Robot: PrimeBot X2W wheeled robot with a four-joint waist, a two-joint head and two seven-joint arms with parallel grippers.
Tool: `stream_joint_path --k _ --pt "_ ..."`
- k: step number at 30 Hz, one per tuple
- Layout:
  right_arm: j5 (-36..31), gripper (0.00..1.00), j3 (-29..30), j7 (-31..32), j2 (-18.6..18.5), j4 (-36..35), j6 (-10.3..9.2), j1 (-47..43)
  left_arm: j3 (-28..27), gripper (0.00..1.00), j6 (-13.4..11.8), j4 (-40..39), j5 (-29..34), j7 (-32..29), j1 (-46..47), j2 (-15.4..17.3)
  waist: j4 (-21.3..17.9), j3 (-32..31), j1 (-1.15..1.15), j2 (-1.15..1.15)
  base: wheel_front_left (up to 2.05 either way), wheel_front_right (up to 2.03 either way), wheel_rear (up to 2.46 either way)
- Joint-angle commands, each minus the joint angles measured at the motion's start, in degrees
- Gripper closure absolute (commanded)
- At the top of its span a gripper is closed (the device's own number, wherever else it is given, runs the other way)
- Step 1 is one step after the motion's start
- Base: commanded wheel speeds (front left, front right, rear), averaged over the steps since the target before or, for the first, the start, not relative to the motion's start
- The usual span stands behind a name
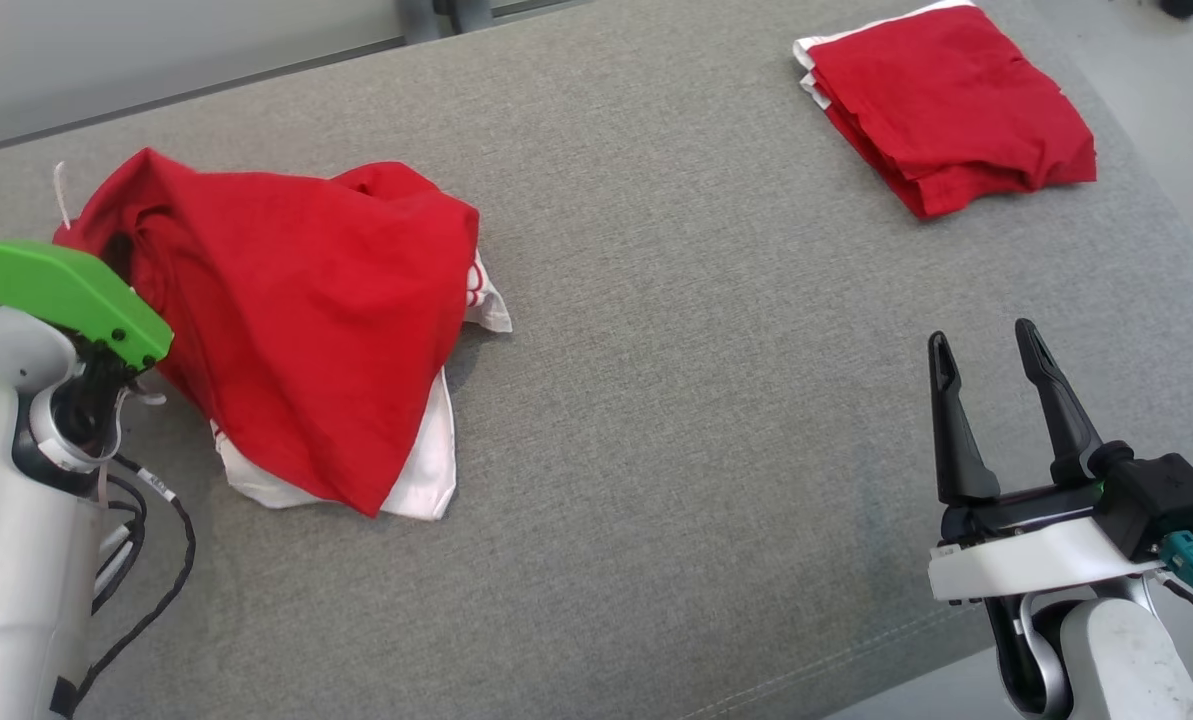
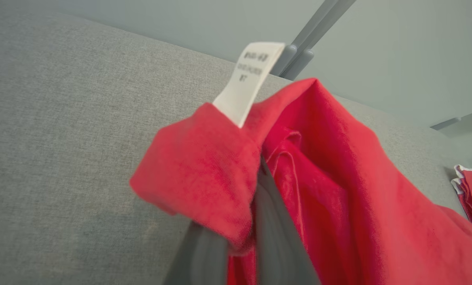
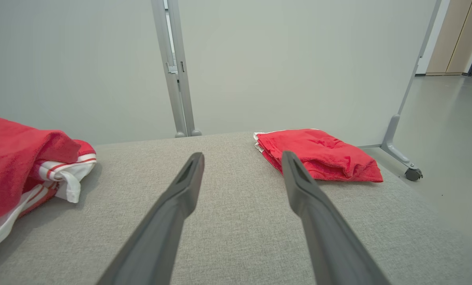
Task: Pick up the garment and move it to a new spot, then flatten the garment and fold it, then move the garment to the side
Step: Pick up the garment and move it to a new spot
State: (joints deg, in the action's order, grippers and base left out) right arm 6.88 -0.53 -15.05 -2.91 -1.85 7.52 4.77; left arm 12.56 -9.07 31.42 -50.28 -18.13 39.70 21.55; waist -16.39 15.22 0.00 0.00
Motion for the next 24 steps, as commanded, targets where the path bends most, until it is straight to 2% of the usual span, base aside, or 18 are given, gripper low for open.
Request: stream_joint_path --k 1,2,8,14,20,24 --pt "-0.01 0.00 0.11 -0.19 -0.02 0.02 -0.06 -0.50 -0.37 0.44 0.23 0.33 -0.44 0.42 -0.78 0.37 1.21 0.17 0.00 0.00 0.00 0.00 0.00" --pt "-0.06 0.00 0.04 -0.19 -0.02 0.08 -0.06 -0.37 -0.88 0.00 0.39 1.03 -0.90 0.86 -1.07 0.40 1.76 0.20 0.00 0.00 0.00 0.00 0.00" --pt "-0.14 0.00 0.27 -0.19 -0.04 0.06 -0.06 0.21 -3.04 0.00 0.59 1.69 -1.01 5.04 -3.50 2.04 4.85 -0.12 0.00 0.00 0.00 0.00 0.00" --pt "-0.29 0.00 0.56 -0.19 -0.04 -0.12 -0.07 0.01 -4.30 0.00 0.90 -2.51 -2.05 4.23 -9.80 4.99 7.07 0.11 0.00 0.00 0.00 0.00 0.00" --pt "0.23 0.00 0.30 -0.19 -0.04 -0.67 -0.06 0.47 -4.55 0.00 -1.00 -16.30 1.93 7.87 -19.00 9.14 6.82 1.55 0.00 0.00 0.00 0.00 0.00" --pt "0.43 0.00 0.48 -0.19 -0.03 -0.53 -0.07 0.24 -0.49 0.00 -3.62 -30.60 5.70 8.32 -25.36 7.89 6.70 2.36 0.00 0.00 0.00 0.00 0.00"
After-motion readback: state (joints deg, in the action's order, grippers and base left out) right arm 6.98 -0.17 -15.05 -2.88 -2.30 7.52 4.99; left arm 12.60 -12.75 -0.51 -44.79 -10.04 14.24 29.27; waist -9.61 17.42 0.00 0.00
